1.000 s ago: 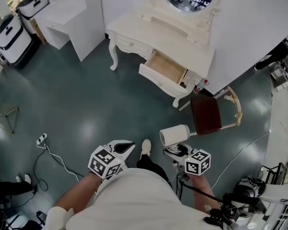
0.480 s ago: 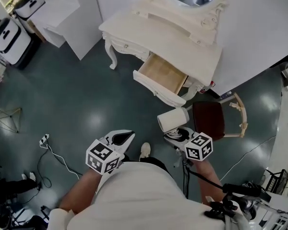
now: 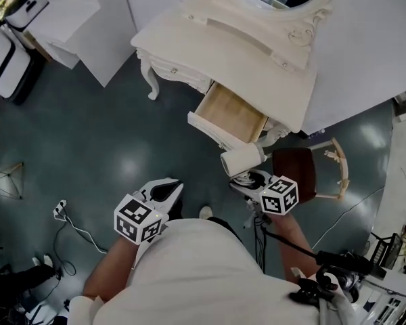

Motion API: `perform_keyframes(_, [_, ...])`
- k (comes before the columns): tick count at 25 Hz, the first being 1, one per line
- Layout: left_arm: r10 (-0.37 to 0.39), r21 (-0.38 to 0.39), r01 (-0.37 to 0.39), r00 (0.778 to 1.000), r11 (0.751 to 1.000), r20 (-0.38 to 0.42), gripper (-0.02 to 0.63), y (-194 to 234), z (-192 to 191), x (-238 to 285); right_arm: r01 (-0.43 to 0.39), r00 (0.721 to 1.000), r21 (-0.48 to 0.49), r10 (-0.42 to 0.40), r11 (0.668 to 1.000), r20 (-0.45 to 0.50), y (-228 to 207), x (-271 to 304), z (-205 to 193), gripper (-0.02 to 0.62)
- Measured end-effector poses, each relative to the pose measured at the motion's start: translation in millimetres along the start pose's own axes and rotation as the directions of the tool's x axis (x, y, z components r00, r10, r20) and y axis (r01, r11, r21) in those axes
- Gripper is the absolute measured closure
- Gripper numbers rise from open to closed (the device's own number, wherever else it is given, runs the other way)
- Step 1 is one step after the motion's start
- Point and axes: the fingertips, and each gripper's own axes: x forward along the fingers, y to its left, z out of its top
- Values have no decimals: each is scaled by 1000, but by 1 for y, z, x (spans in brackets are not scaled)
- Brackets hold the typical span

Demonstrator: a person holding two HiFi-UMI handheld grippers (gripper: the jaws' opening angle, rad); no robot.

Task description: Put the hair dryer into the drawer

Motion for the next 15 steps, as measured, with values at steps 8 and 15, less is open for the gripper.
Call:
perform_keyframes(8, [-93, 69, 95, 995, 993, -20, 611, 81, 48, -17, 83, 995, 22, -82, 996, -56, -41, 54, 52, 359])
perform_keyframes(15, [-71, 31, 72, 997, 997, -35, 611, 138, 63, -13, 119, 983, -1, -118, 993, -139, -107, 88, 80, 359])
